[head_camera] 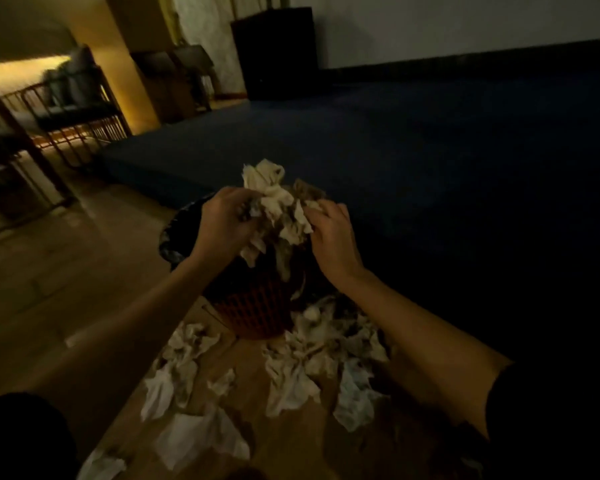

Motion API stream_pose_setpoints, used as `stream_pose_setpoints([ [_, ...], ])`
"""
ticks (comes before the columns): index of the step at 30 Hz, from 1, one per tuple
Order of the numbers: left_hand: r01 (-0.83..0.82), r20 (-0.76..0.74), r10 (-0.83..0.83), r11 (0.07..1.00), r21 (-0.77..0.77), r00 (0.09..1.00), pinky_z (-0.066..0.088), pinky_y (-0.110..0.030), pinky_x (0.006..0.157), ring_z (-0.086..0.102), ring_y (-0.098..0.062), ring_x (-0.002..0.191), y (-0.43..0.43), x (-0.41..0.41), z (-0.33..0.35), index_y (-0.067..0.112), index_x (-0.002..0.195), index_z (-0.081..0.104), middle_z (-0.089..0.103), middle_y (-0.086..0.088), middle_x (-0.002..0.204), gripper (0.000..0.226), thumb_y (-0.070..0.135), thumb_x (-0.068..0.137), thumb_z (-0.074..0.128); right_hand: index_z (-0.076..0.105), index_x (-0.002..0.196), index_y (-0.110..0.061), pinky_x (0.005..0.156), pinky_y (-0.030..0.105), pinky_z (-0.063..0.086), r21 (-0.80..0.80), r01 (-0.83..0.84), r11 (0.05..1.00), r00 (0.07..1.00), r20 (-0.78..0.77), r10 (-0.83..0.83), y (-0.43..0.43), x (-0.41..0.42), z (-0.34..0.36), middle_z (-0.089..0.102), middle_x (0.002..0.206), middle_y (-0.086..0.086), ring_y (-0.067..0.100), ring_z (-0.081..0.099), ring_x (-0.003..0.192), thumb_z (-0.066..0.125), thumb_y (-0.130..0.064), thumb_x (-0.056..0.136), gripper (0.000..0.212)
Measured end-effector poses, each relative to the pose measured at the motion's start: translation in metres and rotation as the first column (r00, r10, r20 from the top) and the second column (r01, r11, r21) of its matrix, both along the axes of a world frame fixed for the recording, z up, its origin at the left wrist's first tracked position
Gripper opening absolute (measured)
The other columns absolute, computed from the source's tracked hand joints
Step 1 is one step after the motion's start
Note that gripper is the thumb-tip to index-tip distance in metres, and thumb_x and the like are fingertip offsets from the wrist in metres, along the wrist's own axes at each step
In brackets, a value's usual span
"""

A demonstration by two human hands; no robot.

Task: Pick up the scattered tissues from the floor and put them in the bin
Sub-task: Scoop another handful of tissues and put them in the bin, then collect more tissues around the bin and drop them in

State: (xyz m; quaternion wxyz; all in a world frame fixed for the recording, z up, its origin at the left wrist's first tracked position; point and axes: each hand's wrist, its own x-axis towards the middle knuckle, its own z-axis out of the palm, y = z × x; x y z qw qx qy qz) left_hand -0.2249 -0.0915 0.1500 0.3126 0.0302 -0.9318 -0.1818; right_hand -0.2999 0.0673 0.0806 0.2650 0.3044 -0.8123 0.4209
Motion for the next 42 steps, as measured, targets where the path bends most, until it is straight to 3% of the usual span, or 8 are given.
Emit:
stream_pose_setpoints([
  [5,-0.133,-0.034,0.133,0.991,-0.011,0.991,0.044,-0.029,0.088,0.059,-0.031,0.108,-0.050,-0.016,0.017,0.009,0.114,0.065,0.062,-0.018,0.119,0.037,0.009,0.078,0.069,0.065,0.107,-0.007,0.084,0.035,0.044,-0.010,-0.074,0.997,0.997,-0.013,0.074,-0.069,-0.014,0.046,0.059,0.112,0.018,0.033,0.047,0.104,0.048,0.007,0.085,0.031],
  [11,-0.173,0.234,0.184,0.983,-0.069,0.955,0.050,-0.041,0.091,0.059,-0.037,0.109,-0.081,-0.025,-0.036,0.012,0.114,0.065,0.065,-0.018,0.117,0.035,0.006,0.081,0.061,0.066,0.077,-0.006,0.082,0.040,0.048,0.238,-0.211,0.948,0.947,0.289,0.139,-0.101,-0.037,0.010,0.061,0.104,0.027,0.040,0.056,0.101,0.049,0.002,0.082,0.020],
  [13,-0.173,0.330,0.175,0.984,-0.036,0.927,0.048,-0.042,0.095,0.057,-0.037,0.114,-0.081,-0.023,-0.051,0.010,0.118,0.063,0.064,-0.019,0.122,0.037,0.006,0.082,0.061,0.070,0.089,-0.001,0.087,0.040,0.050,0.240,-0.206,0.949,0.941,0.313,0.125,-0.098,-0.037,0.002,0.063,0.108,0.023,0.037,0.058,0.104,0.052,0.003,0.082,0.020],
  [23,0.039,-0.082,-0.050,0.990,-0.136,0.995,0.043,-0.032,0.081,0.054,-0.029,0.094,0.022,-0.010,-0.074,0.007,0.102,0.065,0.063,-0.012,0.097,0.023,0.004,0.084,0.051,0.067,0.093,-0.001,0.088,0.035,0.051,0.087,-0.009,0.996,1.000,0.029,0.006,-0.001,0.023,-0.042,0.063,0.109,0.015,0.029,0.054,0.104,0.053,0.008,0.082,0.021],
  [32,0.391,0.526,-0.369,0.917,0.075,0.766,0.050,-0.044,0.095,0.063,-0.042,0.104,0.148,-0.016,-0.246,0.020,0.117,0.056,0.067,-0.024,0.113,0.047,0.029,0.075,0.036,0.060,0.111,-0.008,0.101,0.044,0.038,0.458,0.165,0.874,0.784,0.477,-0.398,0.163,0.057,-0.200,0.053,0.123,0.014,0.039,0.042,0.118,0.043,-0.014,0.082,0.034],
  [35,0.390,0.612,-0.299,0.921,-0.017,0.733,0.046,-0.047,0.101,0.049,-0.042,0.120,0.174,-0.028,-0.261,0.013,0.128,0.052,0.056,-0.020,0.129,0.054,0.019,0.077,0.038,0.038,0.135,-0.012,0.111,0.043,0.023,0.555,0.162,0.816,0.632,0.576,-0.518,0.207,0.039,-0.226,0.036,0.144,0.015,0.036,0.031,0.129,0.036,-0.024,0.093,0.044],
  [39,0.348,0.691,-0.183,0.932,-0.105,0.699,0.030,-0.055,0.110,0.025,-0.039,0.135,0.193,-0.068,-0.268,0.023,0.141,0.032,0.032,-0.012,0.147,0.061,0.021,0.083,0.053,0.005,0.148,-0.014,0.117,0.058,0.005,0.692,0.071,0.719,0.605,0.543,-0.582,0.233,0.000,-0.241,0.007,0.157,0.017,0.040,0.005,0.142,0.046,-0.026,0.095,0.068],
  [42,0.306,0.772,-0.101,0.944,-0.125,0.627,0.016,-0.066,0.113,0.011,-0.045,0.141,0.201,-0.099,-0.278,0.027,0.145,0.019,0.013,-0.012,0.155,0.068,0.039,0.086,0.050,0.005,0.147,-0.011,0.117,0.052,0.002,0.674,-0.013,0.738,0.499,0.644,-0.580,0.239,-0.021,-0.238,0.009,0.156,0.015,0.038,0.006,0.143,0.052,-0.028,0.094,0.073],
])
